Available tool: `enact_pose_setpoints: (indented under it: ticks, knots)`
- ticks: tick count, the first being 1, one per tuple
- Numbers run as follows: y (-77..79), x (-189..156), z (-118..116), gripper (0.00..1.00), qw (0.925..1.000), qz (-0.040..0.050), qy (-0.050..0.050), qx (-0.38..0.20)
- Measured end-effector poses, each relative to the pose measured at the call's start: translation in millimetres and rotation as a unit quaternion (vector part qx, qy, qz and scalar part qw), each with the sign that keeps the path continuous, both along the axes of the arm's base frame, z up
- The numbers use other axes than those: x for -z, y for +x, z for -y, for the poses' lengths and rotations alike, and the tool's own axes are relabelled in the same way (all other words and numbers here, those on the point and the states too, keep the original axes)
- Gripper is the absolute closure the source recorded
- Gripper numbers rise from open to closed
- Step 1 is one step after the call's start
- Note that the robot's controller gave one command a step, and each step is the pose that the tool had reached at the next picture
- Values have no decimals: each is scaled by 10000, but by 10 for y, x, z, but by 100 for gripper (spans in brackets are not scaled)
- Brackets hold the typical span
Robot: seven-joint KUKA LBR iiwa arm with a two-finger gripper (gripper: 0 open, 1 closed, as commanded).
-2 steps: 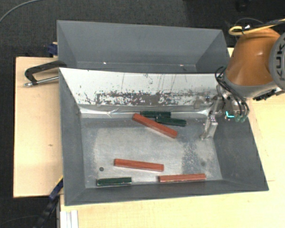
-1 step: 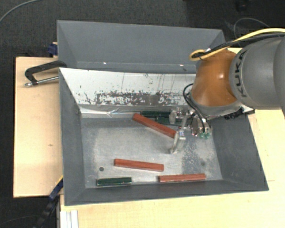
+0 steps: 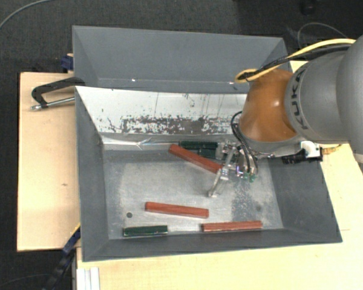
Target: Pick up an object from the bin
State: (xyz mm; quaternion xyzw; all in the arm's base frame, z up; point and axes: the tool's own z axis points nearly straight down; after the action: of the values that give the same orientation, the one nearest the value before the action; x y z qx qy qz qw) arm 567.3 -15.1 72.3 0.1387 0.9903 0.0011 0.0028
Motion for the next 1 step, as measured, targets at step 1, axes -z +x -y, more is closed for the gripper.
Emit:
enact_pose_setpoints:
  ticks: [1]
  knots:
    - [40, -45, 11, 100, 10000, 80, -12, 4]
